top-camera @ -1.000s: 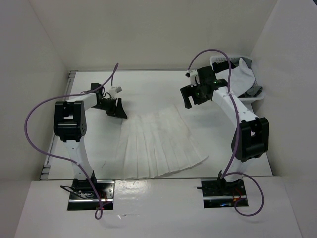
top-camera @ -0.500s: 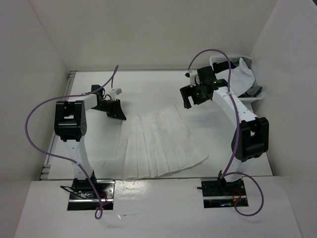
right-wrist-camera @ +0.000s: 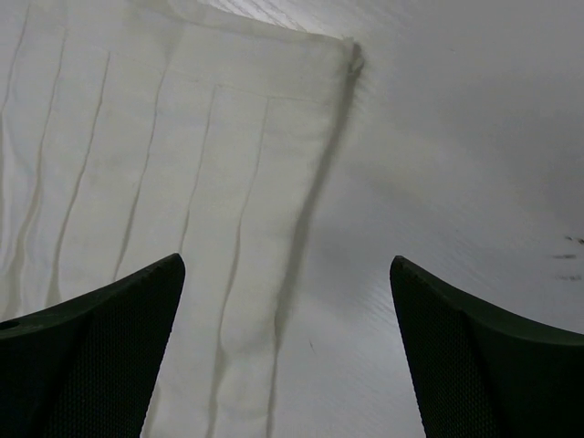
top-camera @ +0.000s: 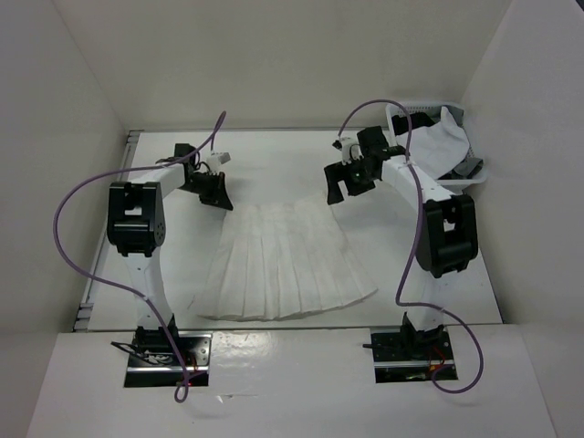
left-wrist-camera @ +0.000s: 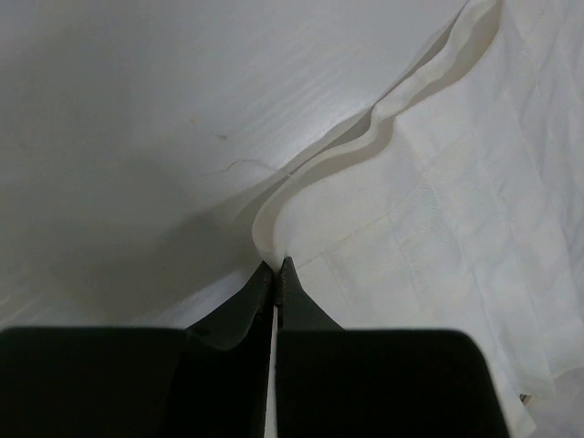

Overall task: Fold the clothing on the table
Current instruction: Fold the skirt

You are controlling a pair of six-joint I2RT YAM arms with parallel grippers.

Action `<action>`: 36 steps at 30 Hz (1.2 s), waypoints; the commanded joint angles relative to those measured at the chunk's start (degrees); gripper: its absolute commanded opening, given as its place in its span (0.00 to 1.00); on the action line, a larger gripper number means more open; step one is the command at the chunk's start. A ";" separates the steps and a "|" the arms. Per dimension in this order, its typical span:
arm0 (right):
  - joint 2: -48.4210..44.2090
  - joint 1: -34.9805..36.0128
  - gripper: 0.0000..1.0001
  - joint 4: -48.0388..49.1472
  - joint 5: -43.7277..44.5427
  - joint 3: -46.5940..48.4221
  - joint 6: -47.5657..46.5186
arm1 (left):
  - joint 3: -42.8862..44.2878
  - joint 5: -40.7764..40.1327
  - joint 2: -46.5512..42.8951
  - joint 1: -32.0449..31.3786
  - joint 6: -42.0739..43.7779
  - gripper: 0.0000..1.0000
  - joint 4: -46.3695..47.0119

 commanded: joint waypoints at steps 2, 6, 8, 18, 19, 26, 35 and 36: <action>5.68 -2.66 0.95 4.42 -10.28 5.00 0.21 | 3.45 -1.53 0.94 -1.54 1.11 0.00 -1.10; 13.40 -4.16 0.87 3.90 -13.97 8.96 -0.31 | 4.59 -2.24 1.47 -2.07 1.73 0.00 -1.62; 15.44 -5.47 0.84 3.37 -15.38 11.68 -0.31 | 4.60 -2.24 1.99 -2.07 2.25 0.00 -1.62; 24.14 -6.53 0.69 1.08 -18.73 18.98 -1.37 | 4.60 -3.38 2.00 -2.07 2.78 0.00 -2.15; 25.46 -6.53 0.69 1.08 -19.25 19.86 -1.89 | 4.60 -3.38 2.52 -2.07 2.78 0.00 -2.15; 29.07 -6.53 0.65 -0.68 -21.36 23.20 -2.42 | 6.26 -3.38 3.67 -2.60 3.31 0.00 -3.20; 32.59 -5.92 0.40 -2.87 -22.42 25.67 -2.95 | 7.85 -3.38 4.81 -2.60 3.31 0.00 -3.20; 32.59 -5.92 0.39 -2.88 -22.94 25.67 -2.95 | 7.85 -3.38 4.81 -2.60 3.31 0.00 -3.20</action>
